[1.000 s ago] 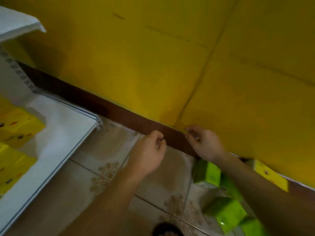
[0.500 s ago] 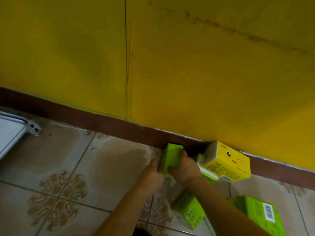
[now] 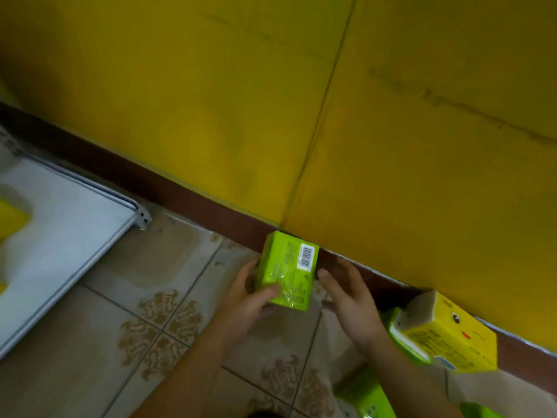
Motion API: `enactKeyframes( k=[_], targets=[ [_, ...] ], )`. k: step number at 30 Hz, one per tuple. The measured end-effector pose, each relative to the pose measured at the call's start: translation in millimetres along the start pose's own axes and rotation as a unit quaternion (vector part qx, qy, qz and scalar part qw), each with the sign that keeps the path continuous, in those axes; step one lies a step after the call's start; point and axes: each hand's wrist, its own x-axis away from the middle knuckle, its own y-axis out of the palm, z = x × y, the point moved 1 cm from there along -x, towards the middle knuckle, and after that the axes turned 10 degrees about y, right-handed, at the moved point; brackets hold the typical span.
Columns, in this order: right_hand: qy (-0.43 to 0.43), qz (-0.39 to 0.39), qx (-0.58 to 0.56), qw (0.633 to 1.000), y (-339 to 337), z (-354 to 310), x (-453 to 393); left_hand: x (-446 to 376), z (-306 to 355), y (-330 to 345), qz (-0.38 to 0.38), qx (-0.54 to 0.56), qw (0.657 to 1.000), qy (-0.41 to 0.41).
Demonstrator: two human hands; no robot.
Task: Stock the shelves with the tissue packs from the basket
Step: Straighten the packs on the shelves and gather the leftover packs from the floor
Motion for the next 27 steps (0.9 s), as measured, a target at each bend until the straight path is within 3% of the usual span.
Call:
enactKeyframes(
  k=[2,3,5,7,8,9,11,12,15,19,22,25,27],
  targets=[
    [0.044,-0.108,-0.058,0.992,15,-37,16,14,37,-21,-0.001,-0.146,0.981,0.131],
    [0.058,-0.158,-0.078,0.983,22,-55,25,22,56,-31,0.011,-0.249,0.947,0.203],
    [0.071,-0.251,-0.090,0.961,39,-93,45,42,85,-46,0.030,-0.408,0.846,0.341],
    [0.033,-0.292,-0.074,0.953,54,-123,61,67,111,-59,0.035,-0.456,0.798,0.392],
    [0.005,-0.287,-0.070,0.955,62,-136,70,79,120,-67,0.042,-0.442,0.803,0.398],
    [-0.021,-0.282,-0.072,0.957,68,-146,78,91,130,-76,0.061,-0.393,0.831,0.388],
    [-0.064,-0.296,-0.091,0.949,79,-166,94,112,153,-93,0.124,-0.205,0.913,0.331],
    [-0.081,-0.302,-0.089,0.946,84,-176,102,121,166,-100,0.150,-0.114,0.937,0.295],
    [-0.138,-0.313,-0.062,0.937,103,-204,127,141,209,-114,0.164,-0.018,0.966,0.199],
    [-0.193,-0.336,-0.078,0.918,134,-246,162,166,251,-136,0.260,0.015,0.943,0.207],
    [-0.322,-0.303,0.016,0.897,155,-277,186,183,279,-155,0.336,0.030,0.918,0.208],
    [-0.499,-0.303,0.165,0.795,186,-307,203,205,309,-177,0.421,0.009,0.877,0.230],
    [-0.549,-0.324,0.212,0.741,214,-328,212,216,327,-192,0.472,-0.006,0.851,0.229]
  ],
)
